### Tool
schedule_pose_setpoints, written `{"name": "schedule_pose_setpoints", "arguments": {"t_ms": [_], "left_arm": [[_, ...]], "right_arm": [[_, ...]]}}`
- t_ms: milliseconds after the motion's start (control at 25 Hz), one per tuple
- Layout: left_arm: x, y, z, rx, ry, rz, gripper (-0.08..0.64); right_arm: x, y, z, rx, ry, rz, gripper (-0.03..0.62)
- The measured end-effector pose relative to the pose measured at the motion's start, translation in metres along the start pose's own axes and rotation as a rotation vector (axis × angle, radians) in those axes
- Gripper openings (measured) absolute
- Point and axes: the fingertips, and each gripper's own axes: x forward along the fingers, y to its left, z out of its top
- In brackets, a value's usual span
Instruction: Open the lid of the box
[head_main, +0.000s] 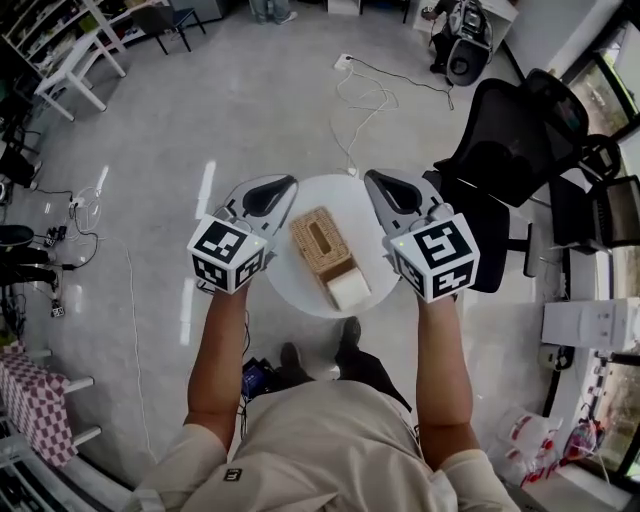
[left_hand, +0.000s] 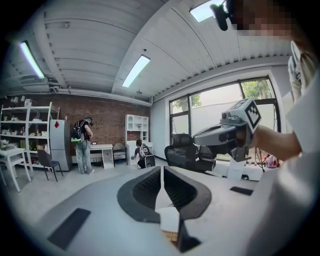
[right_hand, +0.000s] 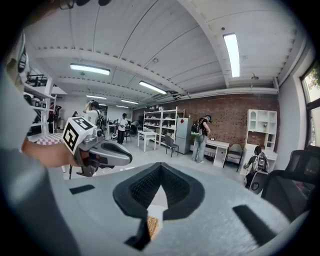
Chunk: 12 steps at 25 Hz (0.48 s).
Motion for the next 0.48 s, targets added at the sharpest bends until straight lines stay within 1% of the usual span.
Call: {"name": "schedule_pose_setpoints", "arguments": {"t_ms": [240, 480], "left_arm": [[0.011, 0.008, -0.037, -0.056, 0.047, 0.028, 0.023], [0.022, 0.012, -0.082, -0.12, 0.097, 0.04, 0.023]], "right_arm": [[0.018, -0.003, -0.025, 0.016, 0.034, 0.04, -0.006], [0.035, -0.001, -0.054, 0.03, 0.07, 0.069, -0.006]]}}
